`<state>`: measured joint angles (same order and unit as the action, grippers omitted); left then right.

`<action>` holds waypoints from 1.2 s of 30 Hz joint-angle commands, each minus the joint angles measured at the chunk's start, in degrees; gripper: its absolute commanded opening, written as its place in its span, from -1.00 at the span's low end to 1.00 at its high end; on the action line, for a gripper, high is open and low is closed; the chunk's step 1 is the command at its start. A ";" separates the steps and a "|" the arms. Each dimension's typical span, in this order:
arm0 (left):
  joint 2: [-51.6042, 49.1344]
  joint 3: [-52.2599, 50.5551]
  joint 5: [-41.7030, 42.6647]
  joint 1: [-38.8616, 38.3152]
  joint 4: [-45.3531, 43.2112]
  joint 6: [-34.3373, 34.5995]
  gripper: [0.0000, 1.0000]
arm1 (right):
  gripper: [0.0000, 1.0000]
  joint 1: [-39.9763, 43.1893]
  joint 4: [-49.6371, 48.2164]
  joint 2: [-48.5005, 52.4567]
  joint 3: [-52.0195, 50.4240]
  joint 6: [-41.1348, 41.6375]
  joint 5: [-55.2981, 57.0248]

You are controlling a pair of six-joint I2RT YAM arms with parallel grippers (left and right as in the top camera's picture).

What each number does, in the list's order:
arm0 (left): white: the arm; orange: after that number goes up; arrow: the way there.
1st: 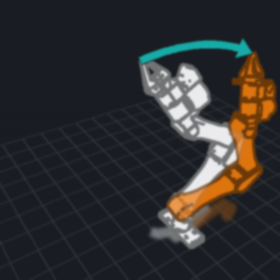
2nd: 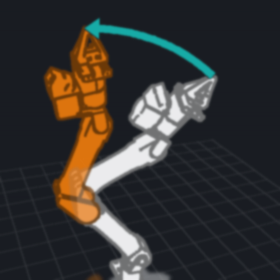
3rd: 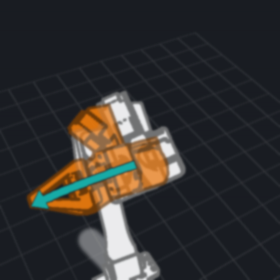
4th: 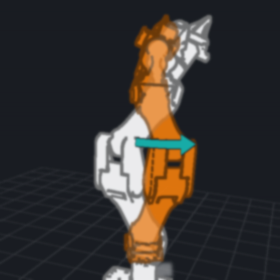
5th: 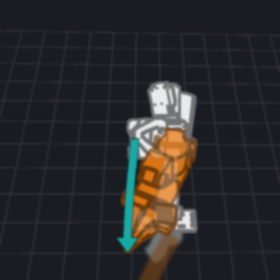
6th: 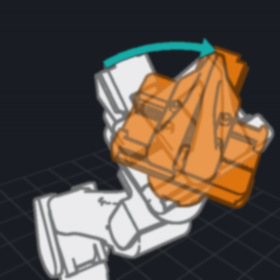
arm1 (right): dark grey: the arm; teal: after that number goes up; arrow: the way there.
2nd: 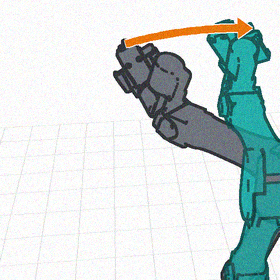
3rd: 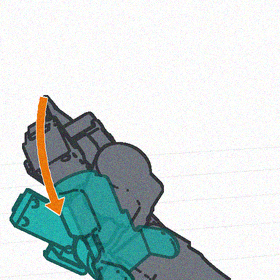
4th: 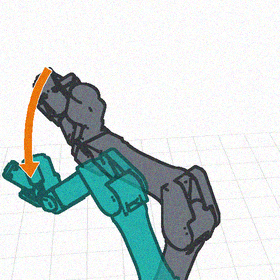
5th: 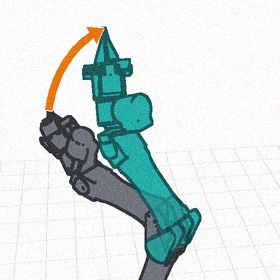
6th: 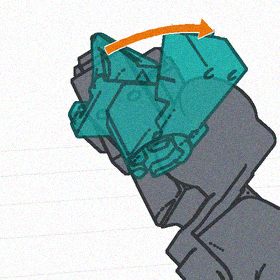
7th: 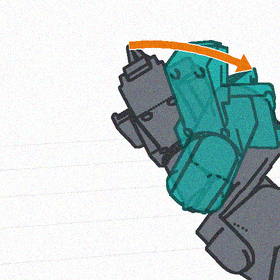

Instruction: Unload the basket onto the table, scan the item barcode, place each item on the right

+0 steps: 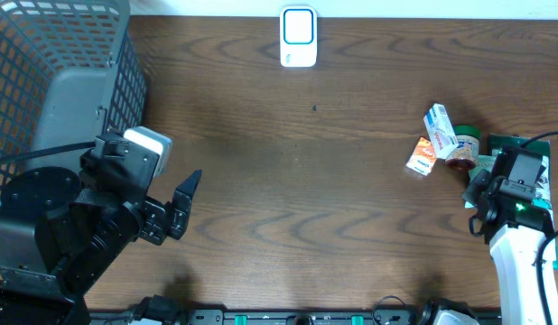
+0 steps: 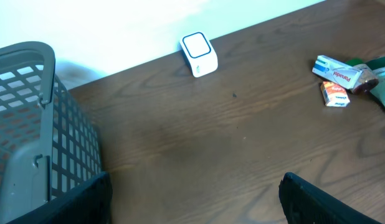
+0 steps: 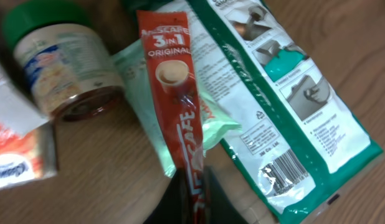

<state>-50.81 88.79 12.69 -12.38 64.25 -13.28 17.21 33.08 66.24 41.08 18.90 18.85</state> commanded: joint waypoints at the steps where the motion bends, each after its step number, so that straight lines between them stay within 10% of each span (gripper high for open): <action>1: 0.07 0.31 -0.33 0.09 0.02 0.31 0.72 | 0.47 0.59 -0.31 1.36 -0.33 0.81 1.20; 7: 0.07 0.31 -0.33 0.09 0.00 0.31 0.72 | 0.99 -0.72 5.14 -2.82 2.84 -1.38 -9.42; 25: 0.07 0.31 -0.33 0.09 0.00 0.31 0.72 | 0.99 -36.83 17.40 -23.87 10.73 2.67 -30.58; 36: 0.07 0.31 -0.33 0.09 0.00 0.31 0.72 | 0.99 -40.50 23.23 -23.87 10.71 6.32 -38.21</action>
<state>-50.78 88.79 12.69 -12.38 64.23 -13.28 -23.00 55.48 42.52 51.55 24.12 -19.57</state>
